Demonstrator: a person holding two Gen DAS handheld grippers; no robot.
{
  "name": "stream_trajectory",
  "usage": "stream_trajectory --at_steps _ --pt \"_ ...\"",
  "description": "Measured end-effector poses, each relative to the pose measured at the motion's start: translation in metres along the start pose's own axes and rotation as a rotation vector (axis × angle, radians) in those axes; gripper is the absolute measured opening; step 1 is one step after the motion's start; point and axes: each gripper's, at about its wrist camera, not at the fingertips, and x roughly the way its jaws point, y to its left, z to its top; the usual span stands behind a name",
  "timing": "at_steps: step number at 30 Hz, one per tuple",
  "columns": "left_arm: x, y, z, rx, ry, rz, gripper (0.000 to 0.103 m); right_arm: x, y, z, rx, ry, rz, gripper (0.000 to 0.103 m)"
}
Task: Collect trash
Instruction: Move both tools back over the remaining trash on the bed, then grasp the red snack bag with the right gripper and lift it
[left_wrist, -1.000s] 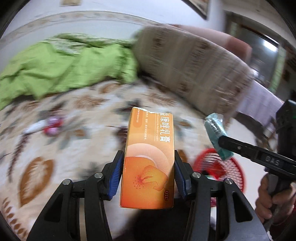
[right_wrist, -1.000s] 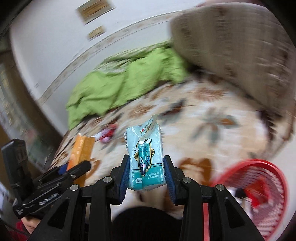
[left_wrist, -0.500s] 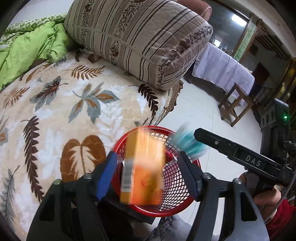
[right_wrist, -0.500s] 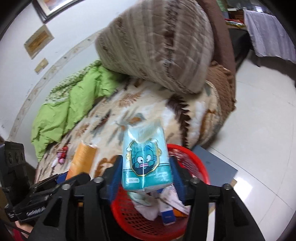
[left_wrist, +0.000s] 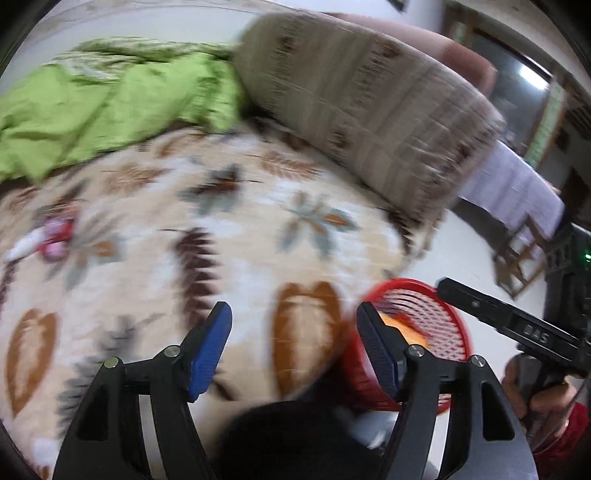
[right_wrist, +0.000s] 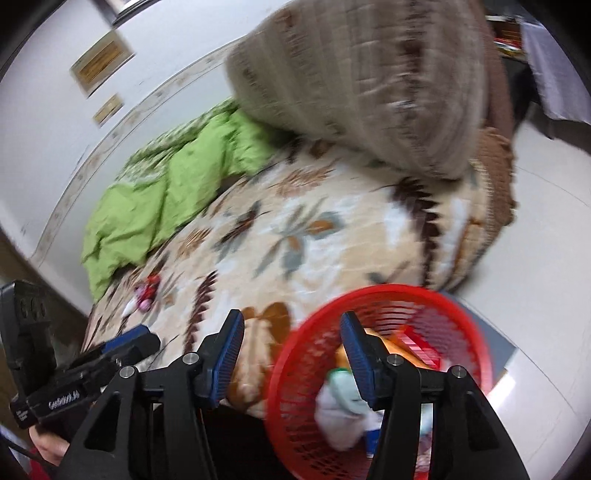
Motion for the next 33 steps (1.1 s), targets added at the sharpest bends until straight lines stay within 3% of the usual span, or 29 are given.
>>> stream_trajectory --at_steps 11,17,22,26,33 --pt "-0.040 0.155 -0.016 -0.275 -0.099 0.255 0.069 0.074 0.119 0.001 -0.221 0.108 0.152 0.058" --pt "-0.043 0.234 -0.025 -0.403 -0.146 0.444 0.069 0.117 0.183 0.003 -0.309 0.189 0.244 0.058" --pt "-0.038 0.280 -0.040 -0.453 -0.163 0.555 0.069 0.172 0.226 0.021 -0.263 0.270 0.338 0.059" --pt "-0.033 0.299 -0.042 -0.483 -0.143 0.559 0.069 0.231 0.249 0.034 -0.160 0.336 0.375 0.059" --pt "-0.030 0.308 -0.040 -0.505 -0.128 0.528 0.069 0.333 0.279 0.055 -0.045 0.381 0.350 0.059"
